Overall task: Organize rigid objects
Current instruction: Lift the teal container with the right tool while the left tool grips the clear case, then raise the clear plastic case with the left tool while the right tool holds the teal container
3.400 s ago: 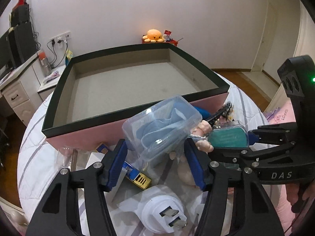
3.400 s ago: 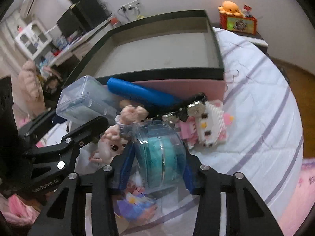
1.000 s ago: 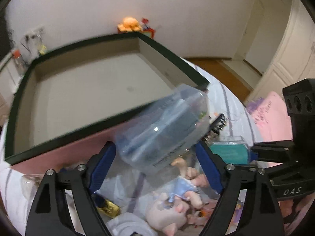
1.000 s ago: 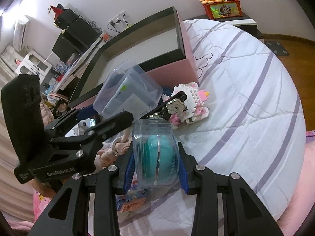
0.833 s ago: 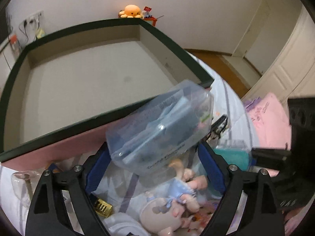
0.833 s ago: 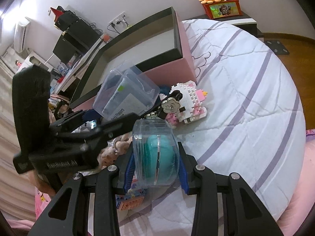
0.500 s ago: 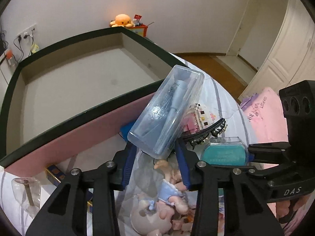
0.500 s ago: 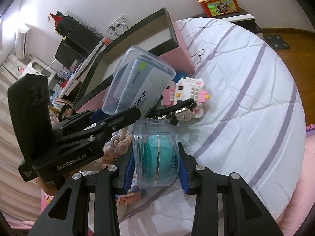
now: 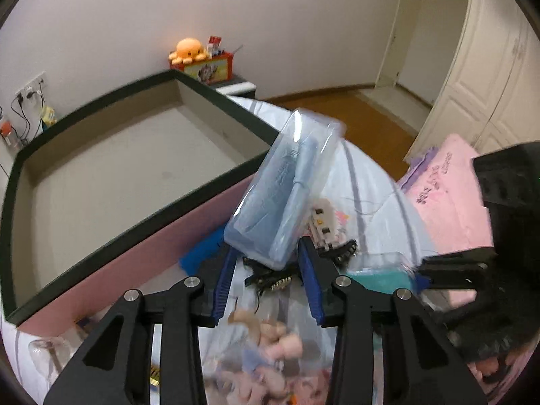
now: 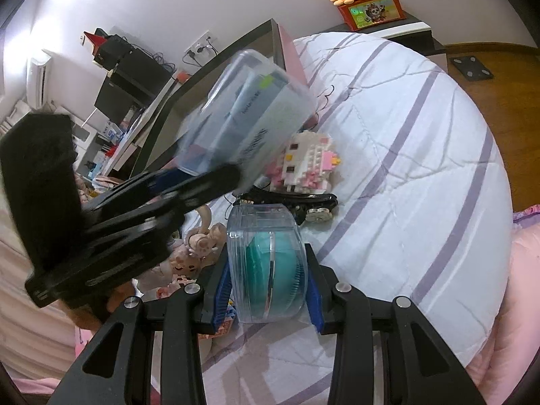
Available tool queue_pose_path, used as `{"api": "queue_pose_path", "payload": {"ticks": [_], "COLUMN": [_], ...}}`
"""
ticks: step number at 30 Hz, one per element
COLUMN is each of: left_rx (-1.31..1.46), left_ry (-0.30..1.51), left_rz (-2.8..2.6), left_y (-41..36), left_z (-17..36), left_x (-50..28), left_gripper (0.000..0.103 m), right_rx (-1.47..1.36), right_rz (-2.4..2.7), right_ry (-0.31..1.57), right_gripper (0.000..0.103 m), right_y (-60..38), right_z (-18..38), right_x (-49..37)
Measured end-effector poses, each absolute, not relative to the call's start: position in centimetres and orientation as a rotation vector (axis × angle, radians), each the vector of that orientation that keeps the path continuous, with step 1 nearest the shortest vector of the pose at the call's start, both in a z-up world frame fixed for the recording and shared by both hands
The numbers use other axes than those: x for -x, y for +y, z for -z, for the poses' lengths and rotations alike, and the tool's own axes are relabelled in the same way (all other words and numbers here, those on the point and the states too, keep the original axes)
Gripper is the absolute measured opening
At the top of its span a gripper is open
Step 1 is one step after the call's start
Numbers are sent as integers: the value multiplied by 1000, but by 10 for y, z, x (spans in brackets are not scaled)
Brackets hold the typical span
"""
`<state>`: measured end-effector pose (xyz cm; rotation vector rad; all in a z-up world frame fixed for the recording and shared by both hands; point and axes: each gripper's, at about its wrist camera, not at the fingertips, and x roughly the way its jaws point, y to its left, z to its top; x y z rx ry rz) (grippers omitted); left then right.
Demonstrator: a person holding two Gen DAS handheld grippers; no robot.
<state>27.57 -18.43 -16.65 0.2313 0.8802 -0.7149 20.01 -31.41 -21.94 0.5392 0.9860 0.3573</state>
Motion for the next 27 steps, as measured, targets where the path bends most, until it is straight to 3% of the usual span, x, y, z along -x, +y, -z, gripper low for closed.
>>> {"api": "queue_pose_path", "payload": {"ticks": [3, 5, 7, 9, 19, 27], "left_rx": [-218, -209, -200, -187, -189, -148], "left_ry": [932, 946, 968, 981, 963, 1013], "left_rz": [698, 678, 691, 714, 708, 714], "left_y": [-189, -189, -191, -193, -187, -192], "left_z": [169, 170, 170, 170, 168, 167], "left_x": [-284, -290, -294, -292, -287, -298], "left_gripper": [43, 53, 73, 80, 82, 84], "right_rx": [-550, -570, -588, -591, -614, -454], "right_rz": [-367, -379, -390, -399, -394, -95], "right_ry": [982, 983, 985, 988, 950, 867], "right_gripper": [39, 39, 39, 39, 38, 38], "right_y": [-317, -322, -325, -326, -354, -415], "right_z": [221, 223, 226, 227, 212, 174], "right_x": [-200, -200, -201, -201, -187, -209]}}
